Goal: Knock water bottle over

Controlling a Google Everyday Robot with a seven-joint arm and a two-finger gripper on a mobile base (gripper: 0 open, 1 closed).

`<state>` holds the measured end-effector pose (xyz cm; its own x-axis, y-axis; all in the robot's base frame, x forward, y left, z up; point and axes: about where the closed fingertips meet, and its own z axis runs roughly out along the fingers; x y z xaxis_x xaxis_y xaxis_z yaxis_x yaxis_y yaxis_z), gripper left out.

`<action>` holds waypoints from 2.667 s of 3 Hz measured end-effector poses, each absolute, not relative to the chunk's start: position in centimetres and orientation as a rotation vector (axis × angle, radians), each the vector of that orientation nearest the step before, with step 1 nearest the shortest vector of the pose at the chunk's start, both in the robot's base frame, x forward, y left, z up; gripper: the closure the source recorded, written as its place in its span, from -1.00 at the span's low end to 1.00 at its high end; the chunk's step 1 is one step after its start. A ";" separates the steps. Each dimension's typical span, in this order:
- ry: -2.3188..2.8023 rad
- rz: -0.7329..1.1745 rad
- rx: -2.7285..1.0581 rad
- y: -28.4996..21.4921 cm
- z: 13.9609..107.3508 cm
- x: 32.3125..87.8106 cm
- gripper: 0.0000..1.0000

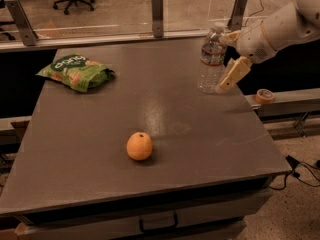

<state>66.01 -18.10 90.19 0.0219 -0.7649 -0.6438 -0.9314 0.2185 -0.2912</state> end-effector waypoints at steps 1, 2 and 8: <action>1.678 0.425 -1.631 -14.0 90.6 64.1 -1.00; 1.592 0.518 -1.679 -9.6 91.1 62.2 -1.00; 1.565 -0.048 -1.595 -20.8 104.5 68.6 -1.00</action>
Offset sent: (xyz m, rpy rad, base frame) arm -0.0664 0.1349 0.0168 0.1790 0.0497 0.3179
